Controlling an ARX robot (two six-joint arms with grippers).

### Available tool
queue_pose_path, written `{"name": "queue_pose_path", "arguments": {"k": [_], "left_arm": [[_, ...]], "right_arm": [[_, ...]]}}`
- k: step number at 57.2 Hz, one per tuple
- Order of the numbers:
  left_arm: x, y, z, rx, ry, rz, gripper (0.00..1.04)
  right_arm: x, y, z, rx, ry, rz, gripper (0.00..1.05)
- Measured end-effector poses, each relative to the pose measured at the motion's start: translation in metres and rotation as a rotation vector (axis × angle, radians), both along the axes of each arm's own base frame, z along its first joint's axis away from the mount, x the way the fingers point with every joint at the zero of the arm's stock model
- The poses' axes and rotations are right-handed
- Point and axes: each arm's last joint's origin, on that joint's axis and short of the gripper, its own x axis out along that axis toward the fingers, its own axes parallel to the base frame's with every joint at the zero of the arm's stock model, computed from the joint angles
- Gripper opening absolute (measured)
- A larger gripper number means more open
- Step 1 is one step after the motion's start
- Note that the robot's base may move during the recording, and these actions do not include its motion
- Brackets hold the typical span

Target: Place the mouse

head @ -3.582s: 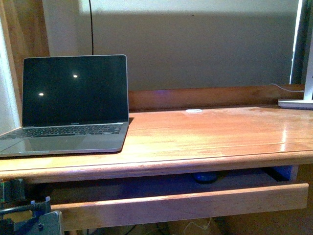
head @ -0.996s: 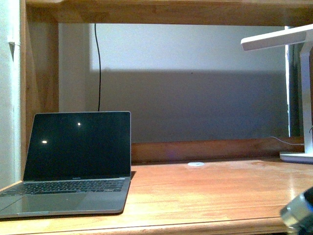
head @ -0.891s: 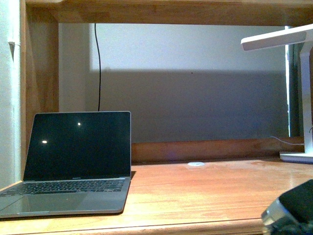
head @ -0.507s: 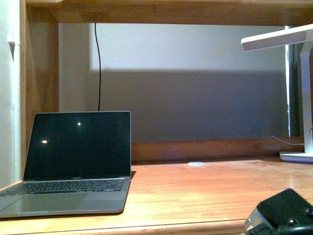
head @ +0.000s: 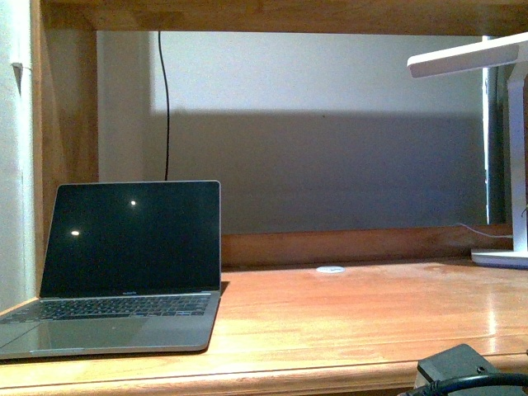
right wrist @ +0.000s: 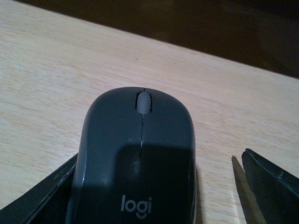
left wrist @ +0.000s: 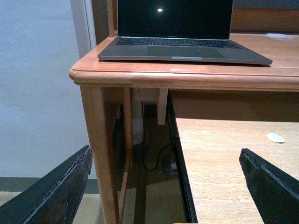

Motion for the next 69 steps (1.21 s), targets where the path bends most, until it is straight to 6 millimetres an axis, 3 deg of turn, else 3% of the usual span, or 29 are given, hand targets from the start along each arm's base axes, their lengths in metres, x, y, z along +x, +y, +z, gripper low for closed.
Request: {"name": "queue_pose_path", "arguments": {"k": [4, 19, 25, 38, 44, 53, 59, 69], "left_arm": [[0.000, 0.000, 0.000, 0.000, 0.000, 0.000, 0.97], [0.000, 0.000, 0.000, 0.000, 0.000, 0.000, 0.97], [0.000, 0.000, 0.000, 0.000, 0.000, 0.000, 0.97], [0.000, 0.000, 0.000, 0.000, 0.000, 0.000, 0.97], [0.000, 0.000, 0.000, 0.000, 0.000, 0.000, 0.97], [0.000, 0.000, 0.000, 0.000, 0.000, 0.000, 0.97], [0.000, 0.000, 0.000, 0.000, 0.000, 0.000, 0.97], [0.000, 0.000, 0.000, 0.000, 0.000, 0.000, 0.97]], "right_arm": [[0.001, 0.000, 0.000, 0.009, 0.005, -0.008, 0.96], [0.002, -0.009, 0.002, 0.049, 0.031, -0.052, 0.56], [0.000, -0.017, 0.010, 0.071, 0.033, -0.068, 0.55], [-0.017, -0.039, 0.055, 0.193, -0.054, -0.071, 0.55], [-0.018, -0.040, 0.073, 0.221, -0.099, -0.065, 0.55], [0.000, -0.024, 0.103, 0.243, -0.160, -0.060, 0.55], [0.030, 0.003, 0.119, 0.230, -0.166, -0.070, 0.55], [0.069, 0.040, 0.124, 0.184, -0.157, -0.103, 0.55]]}}
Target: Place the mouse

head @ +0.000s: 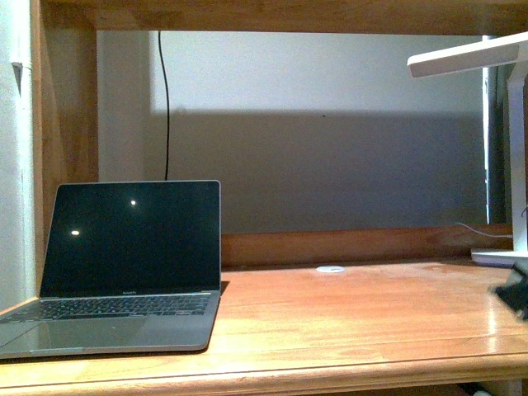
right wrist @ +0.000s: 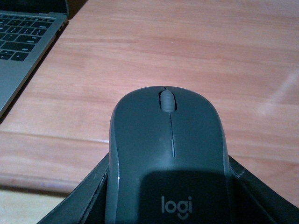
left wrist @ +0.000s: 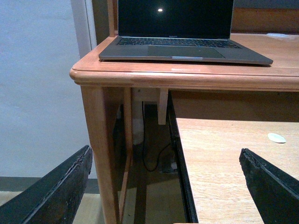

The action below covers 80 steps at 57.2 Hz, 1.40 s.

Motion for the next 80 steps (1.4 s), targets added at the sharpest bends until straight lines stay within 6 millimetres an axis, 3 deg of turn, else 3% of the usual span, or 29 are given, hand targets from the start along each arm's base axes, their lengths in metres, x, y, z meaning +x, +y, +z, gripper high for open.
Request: {"name": "queue_pose_path", "arguments": {"k": [9, 25, 44, 55, 63, 71, 80], "left_arm": [[0.000, 0.000, 0.000, 0.000, 0.000, 0.000, 0.97], [0.000, 0.000, 0.000, 0.000, 0.000, 0.000, 0.97], [0.000, 0.000, 0.000, 0.000, 0.000, 0.000, 0.97], [0.000, 0.000, 0.000, 0.000, 0.000, 0.000, 0.97], [0.000, 0.000, 0.000, 0.000, 0.000, 0.000, 0.97], [0.000, 0.000, 0.000, 0.000, 0.000, 0.000, 0.97], [0.000, 0.000, 0.000, 0.000, 0.000, 0.000, 0.97]], "right_arm": [[0.032, 0.025, -0.002, -0.052, 0.007, -0.065, 0.55], [0.079, 0.050, -0.017, -0.144, 0.033, -0.194, 0.55], [0.092, 0.069, -0.032, -0.159, 0.067, -0.187, 0.55], [0.095, 0.071, -0.033, -0.107, 0.043, -0.176, 0.81], [0.094, 0.061, -0.030, -0.024, 0.013, -0.151, 0.99], [0.087, 0.037, -0.018, 0.089, -0.033, -0.107, 0.97], [0.064, -0.016, 0.008, 0.220, -0.119, -0.027, 0.97]]}}
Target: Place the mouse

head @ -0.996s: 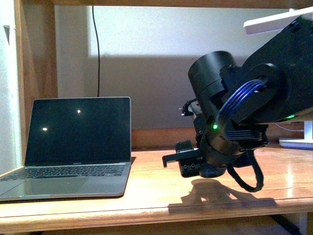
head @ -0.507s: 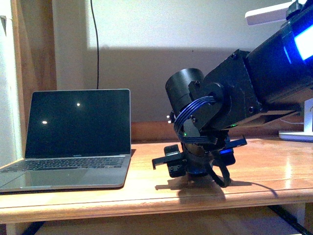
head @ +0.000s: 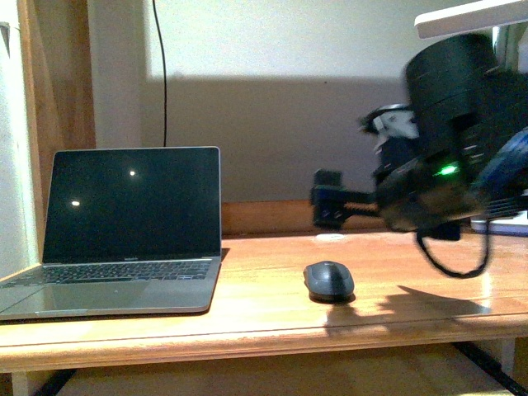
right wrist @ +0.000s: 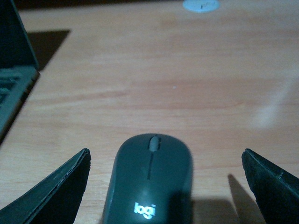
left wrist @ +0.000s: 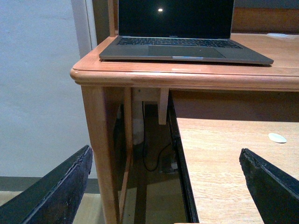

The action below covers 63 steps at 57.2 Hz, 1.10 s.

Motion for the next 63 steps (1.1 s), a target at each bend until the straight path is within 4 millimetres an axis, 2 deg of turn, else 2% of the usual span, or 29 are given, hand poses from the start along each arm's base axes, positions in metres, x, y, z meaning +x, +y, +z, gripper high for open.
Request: {"name": "queue_pose_path", "arguments": {"k": [6, 11, 19, 26, 35, 42, 48, 54, 60, 63], "left_arm": [[0.000, 0.000, 0.000, 0.000, 0.000, 0.000, 0.97], [0.000, 0.000, 0.000, 0.000, 0.000, 0.000, 0.97], [0.000, 0.000, 0.000, 0.000, 0.000, 0.000, 0.97], [0.000, 0.000, 0.000, 0.000, 0.000, 0.000, 0.97], [0.000, 0.000, 0.000, 0.000, 0.000, 0.000, 0.97], [0.000, 0.000, 0.000, 0.000, 0.000, 0.000, 0.97], [0.000, 0.000, 0.000, 0.000, 0.000, 0.000, 0.97], [0.000, 0.000, 0.000, 0.000, 0.000, 0.000, 0.97], [0.000, 0.000, 0.000, 0.000, -0.001, 0.000, 0.97], [0.000, 0.000, 0.000, 0.000, -0.001, -0.001, 0.97]], "right_arm": [[-0.025, -0.046, 0.008, 0.060, -0.057, 0.062, 0.97], [-0.051, -0.087, -0.001, 0.090, -0.072, 0.120, 0.97], [-0.099, -0.142, -0.034, 0.097, -0.043, 0.220, 0.97], [-0.145, -0.175, -0.070, 0.080, -0.001, 0.329, 0.97], [-0.190, -0.197, -0.101, 0.085, 0.040, 0.473, 0.97], [-0.213, -0.214, -0.117, 0.135, 0.096, 0.569, 0.97], [-0.220, -0.226, -0.127, 0.175, 0.216, 0.578, 0.97], [-0.234, -0.219, -0.143, 0.135, 0.332, 0.654, 0.97], [-0.235, -0.208, -0.150, -0.095, 0.233, 0.746, 0.97], [-0.234, -0.203, -0.152, -0.156, 0.197, 0.770, 0.97]]}}
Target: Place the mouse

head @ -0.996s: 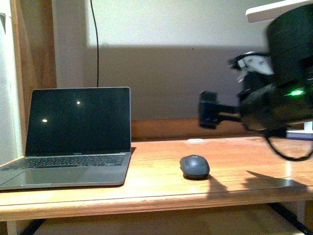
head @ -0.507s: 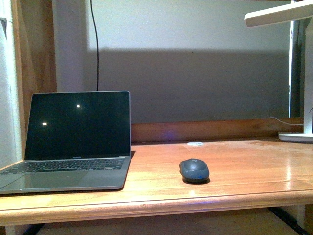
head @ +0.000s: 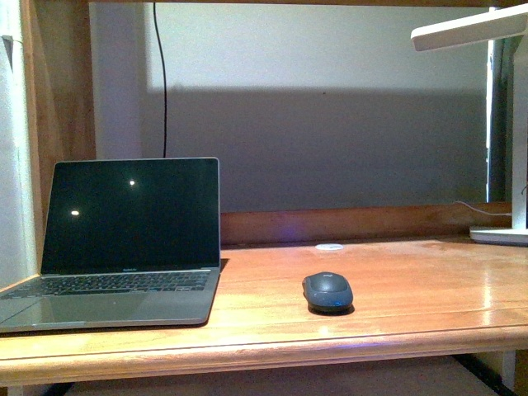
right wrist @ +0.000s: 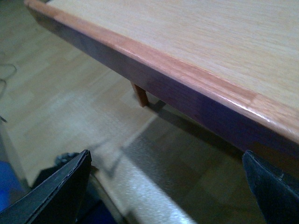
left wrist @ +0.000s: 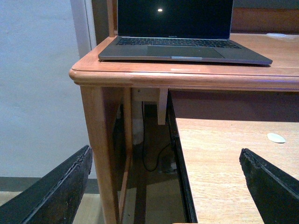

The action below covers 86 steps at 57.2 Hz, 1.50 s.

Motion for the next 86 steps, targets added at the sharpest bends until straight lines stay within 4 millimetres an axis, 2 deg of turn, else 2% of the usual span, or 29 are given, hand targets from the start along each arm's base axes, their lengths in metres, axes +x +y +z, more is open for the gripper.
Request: {"name": "queue_pose_path", "arguments": {"k": [5, 10, 30, 36, 46, 69, 78, 86], "left_arm": [[0.000, 0.000, 0.000, 0.000, 0.000, 0.000, 0.97], [0.000, 0.000, 0.000, 0.000, 0.000, 0.000, 0.97], [0.000, 0.000, 0.000, 0.000, 0.000, 0.000, 0.97], [0.000, 0.000, 0.000, 0.000, 0.000, 0.000, 0.97], [0.000, 0.000, 0.000, 0.000, 0.000, 0.000, 0.97], [0.000, 0.000, 0.000, 0.000, 0.000, 0.000, 0.97], [0.000, 0.000, 0.000, 0.000, 0.000, 0.000, 0.97], [0.000, 0.000, 0.000, 0.000, 0.000, 0.000, 0.97]], "right_arm": [[0.006, 0.014, -0.004, -0.081, -0.136, 0.051, 0.97], [0.015, 0.024, -0.007, -0.125, -0.182, 0.037, 0.97], [0.053, 0.072, -0.009, -0.142, -0.198, -0.090, 0.97], [0.074, 0.097, -0.009, -0.146, -0.200, -0.180, 0.97], [0.111, 0.128, -0.007, -0.195, -0.208, -0.349, 0.97], [0.175, 0.176, 0.004, -0.188, -0.175, -0.619, 0.97], [0.186, 0.193, -0.007, -0.199, -0.100, -0.712, 0.97], [0.187, 0.195, -0.008, -0.179, -0.079, -0.715, 0.97]]}}
